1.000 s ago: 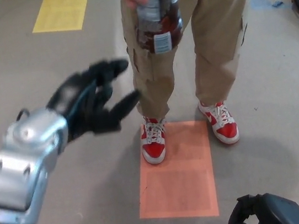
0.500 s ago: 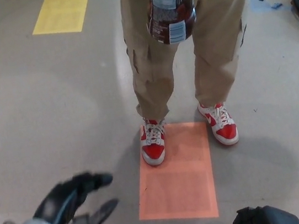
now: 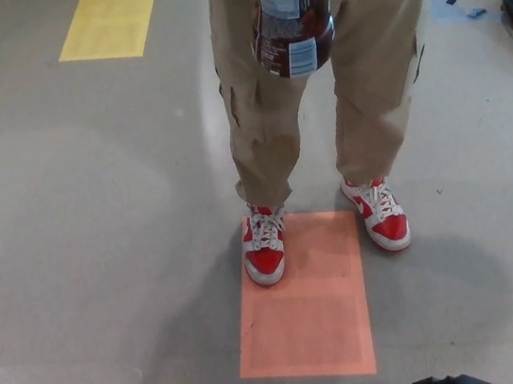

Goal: The robot recieved a bottle of protein shake from a person using its left hand and then shake the protein up and down 2 two times and hand it back to the person

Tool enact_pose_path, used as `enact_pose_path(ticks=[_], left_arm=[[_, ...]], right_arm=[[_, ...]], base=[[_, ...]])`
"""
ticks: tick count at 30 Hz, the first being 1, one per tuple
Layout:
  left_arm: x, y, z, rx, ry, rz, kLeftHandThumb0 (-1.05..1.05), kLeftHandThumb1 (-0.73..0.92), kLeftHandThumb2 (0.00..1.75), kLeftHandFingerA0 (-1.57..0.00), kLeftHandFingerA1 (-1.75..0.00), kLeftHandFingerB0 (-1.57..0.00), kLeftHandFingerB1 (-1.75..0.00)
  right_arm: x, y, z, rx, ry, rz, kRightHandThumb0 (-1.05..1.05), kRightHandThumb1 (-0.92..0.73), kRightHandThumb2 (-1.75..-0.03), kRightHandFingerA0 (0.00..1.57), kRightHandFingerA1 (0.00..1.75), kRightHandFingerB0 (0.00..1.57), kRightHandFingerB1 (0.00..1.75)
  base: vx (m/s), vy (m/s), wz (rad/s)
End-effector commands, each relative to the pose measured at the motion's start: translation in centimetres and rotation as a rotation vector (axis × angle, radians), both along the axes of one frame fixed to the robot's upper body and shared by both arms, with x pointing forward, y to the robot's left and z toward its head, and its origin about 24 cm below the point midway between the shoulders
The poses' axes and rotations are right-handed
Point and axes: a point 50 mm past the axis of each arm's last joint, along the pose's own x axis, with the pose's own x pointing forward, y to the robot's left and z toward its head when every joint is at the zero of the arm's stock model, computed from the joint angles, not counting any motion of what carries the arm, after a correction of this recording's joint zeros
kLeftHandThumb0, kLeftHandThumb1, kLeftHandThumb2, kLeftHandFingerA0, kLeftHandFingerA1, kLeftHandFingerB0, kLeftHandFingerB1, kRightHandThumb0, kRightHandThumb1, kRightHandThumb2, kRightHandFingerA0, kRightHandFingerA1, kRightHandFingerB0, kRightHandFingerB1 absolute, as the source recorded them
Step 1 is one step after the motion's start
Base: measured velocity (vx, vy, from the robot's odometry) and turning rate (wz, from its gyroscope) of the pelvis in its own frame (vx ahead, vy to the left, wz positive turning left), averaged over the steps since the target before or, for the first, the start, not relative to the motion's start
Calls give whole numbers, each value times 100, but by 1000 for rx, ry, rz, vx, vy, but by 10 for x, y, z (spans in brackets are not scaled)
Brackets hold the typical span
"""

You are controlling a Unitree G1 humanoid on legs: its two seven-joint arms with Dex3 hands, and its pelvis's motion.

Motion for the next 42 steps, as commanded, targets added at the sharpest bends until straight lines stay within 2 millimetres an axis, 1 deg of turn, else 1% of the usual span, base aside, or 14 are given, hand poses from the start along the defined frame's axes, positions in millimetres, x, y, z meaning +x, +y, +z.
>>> enact_pose_path(ticks=[1,5,7,8,9,12,16,19,27,29,33,34,35,42], left_arm=[[-6,18,6,297,-404,-278,-37,64,59,-55,-39,-29,-32],[28,16,16,287,-461,-261,-39,62,58,-53,-38,-20,-29],[44,15,23,261,-484,-252,-31,42,89,-42,-61,0,-43],[48,14,25,250,-488,-250,-31,42,89,-42,-61,0,-43],[56,13,29,241,-501,-247,-40,58,57,-52,-38,-14,-28],[68,10,34,230,-514,-242,-39,57,57,-52,-38,-11,-27],[74,11,38,203,-522,-226,-38,56,58,-50,-38,-10,-24],[79,11,38,237,-520,-250,-51,49,74,-41,-47,-5,-23],[92,11,44,274,-517,-312,-51,51,82,-31,-48,0,-23],[97,11,47,298,-523,-331,-53,52,82,-29,-47,0,-21],[99,10,46,343,-531,-359,-50,68,61,-34,-34,0,-20],[100,11,48,317,-542,-335,-49,67,60,-33,-33,0,-23],[100,11,48,287,-548,-307,-54,51,82,-27,-47,0,-22],[109,10,56,173,-592,-196,-50,47,80,-26,-47,0,-22]], right_arm=[[7,-10,6,16,-51,-57,-45,-47,-117,103,100,95,85],[39,-14,26,15,-122,-71,-45,-49,-115,103,98,95,83],[54,-16,36,10,-152,-81,-45,-49,-117,99,91,97,79],[58,-16,39,13,-154,-87,-45,-49,-117,99,91,97,79],[64,-17,45,13,-175,-87,-45,-48,-117,99,89,98,79],[75,-19,54,4,-215,-89,-44,-44,-121,103,98,99,81],[82,-18,60,0,-224,-83,-43,-48,-118,107,105,96,88],[85,-18,62,17,-212,-84,-41,-42,-122,106,90,102,74],[90,-17,65,7,-212,-75,-41,-43,-120,105,88,100,74],[94,-17,69,5,-222,-72,-43,-47,-117,98,93,95,85],[94,-18,69,0,-213,-76,-42,-45,-118,104,94,99,77],[95,-16,69,5,-211,-76,-44,-47,-116,104,100,95,85],[96,-16,70,4,-211,-75,-45,-47,-117,104,100,95,83],[103,-17,78,9,-235,-80,-43,-46,-118,99,96,95,87]], base=[[0,0,0],[0,0,0],[0,0,0],[0,0,0],[0,0,0],[0,0,0],[0,0,0],[0,0,0],[0,0,0],[0,0,0],[0,0,0],[0,0,0],[0,0,0],[0,0,0]])
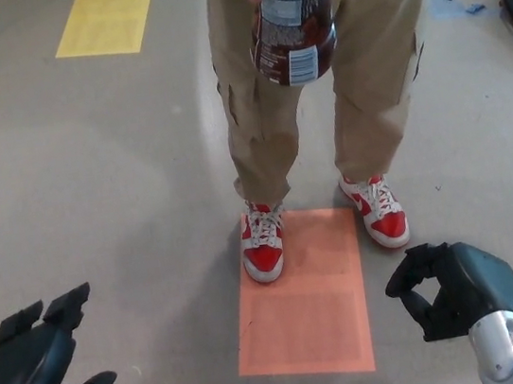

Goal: The robot recieved a bottle of protein shake from a person using its left hand and then shake the protein up and down 2 two times and hand it back to the person

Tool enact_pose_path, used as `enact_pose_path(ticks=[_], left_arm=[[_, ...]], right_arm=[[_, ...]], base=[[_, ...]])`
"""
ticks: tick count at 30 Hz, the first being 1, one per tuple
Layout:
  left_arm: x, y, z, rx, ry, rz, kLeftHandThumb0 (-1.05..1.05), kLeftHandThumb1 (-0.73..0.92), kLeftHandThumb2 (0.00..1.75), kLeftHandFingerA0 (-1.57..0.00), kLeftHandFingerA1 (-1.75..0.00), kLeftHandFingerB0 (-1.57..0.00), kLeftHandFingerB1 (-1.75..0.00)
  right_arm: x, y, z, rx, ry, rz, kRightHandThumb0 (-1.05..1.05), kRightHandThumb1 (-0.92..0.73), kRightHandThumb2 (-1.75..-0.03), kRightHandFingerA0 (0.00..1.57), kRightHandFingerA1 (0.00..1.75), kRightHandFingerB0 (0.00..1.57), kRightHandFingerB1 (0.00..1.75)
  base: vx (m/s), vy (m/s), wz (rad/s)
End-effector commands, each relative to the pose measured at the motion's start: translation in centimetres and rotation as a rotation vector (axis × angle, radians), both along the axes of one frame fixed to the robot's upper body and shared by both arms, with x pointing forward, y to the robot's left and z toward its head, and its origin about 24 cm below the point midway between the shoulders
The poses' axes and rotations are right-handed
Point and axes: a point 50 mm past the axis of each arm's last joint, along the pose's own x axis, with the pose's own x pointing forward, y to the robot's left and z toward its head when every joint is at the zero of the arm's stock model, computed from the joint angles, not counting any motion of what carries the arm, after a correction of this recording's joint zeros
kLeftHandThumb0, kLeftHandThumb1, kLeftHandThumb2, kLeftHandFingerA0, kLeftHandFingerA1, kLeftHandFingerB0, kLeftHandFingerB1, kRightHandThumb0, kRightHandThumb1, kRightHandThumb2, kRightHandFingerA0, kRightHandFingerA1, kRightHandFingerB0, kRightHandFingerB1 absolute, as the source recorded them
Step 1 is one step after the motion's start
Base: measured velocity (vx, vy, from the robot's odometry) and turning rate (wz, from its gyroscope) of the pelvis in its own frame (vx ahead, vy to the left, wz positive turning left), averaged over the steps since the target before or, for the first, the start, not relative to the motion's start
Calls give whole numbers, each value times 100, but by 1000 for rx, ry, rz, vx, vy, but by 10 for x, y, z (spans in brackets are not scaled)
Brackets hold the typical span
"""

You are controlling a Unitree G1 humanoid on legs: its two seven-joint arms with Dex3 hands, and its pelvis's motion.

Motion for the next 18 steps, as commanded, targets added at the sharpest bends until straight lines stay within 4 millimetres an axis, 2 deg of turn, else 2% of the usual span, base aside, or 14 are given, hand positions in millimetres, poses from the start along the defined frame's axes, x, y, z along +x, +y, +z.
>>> enact_pose_path(ticks=[1,4,8,9,10,11,15,18], left_arm=[[5,0,8,-140,-62,38,-46,44,78,-26,-46,0,-22],[6,1,9,-209,-62,79,-43,42,77,-26,-46,0,-23],[6,3,9,-199,-48,70,-45,42,77,-24,-46,0,-23],[7,3,10,-203,-60,71,-39,57,57,-31,-34,-1,-24],[7,3,11,-204,-73,73,-39,57,57,-31,-34,-1,-24],[2,4,10,-221,-147,125,-38,48,63,-31,-39,-9,-27],[5,3,13,-238,-176,152,-34,50,62,-32,-38,-9,-27],[4,3,12,-218,-176,137,-31,52,61,-35,-38,-9,-28]], right_arm=[[7,-7,6,-1,4,-24,-43,-46,-117,102,95,95,82],[7,-8,6,-5,11,-13,-43,-47,-118,96,93,94,86],[7,-8,6,-15,16,1,-44,-47,-118,96,91,94,85],[9,-8,8,-16,15,5,-43,-45,-121,94,81,98,77],[10,-7,9,-15,14,8,-43,-45,-121,94,81,98,77],[10,-7,8,-11,24,11,-43,-46,-118,92,78,98,75],[14,-8,12,-12,19,13,-47,-49,-116,90,75,98,74],[14,-7,12,-24,10,14,-46,-50,-113,94,76,99,74]], base=[[0,0,0],[0,0,0],[0,0,0],[0,0,0],[0,0,0],[0,0,0],[0,0,0],[0,0,0]])
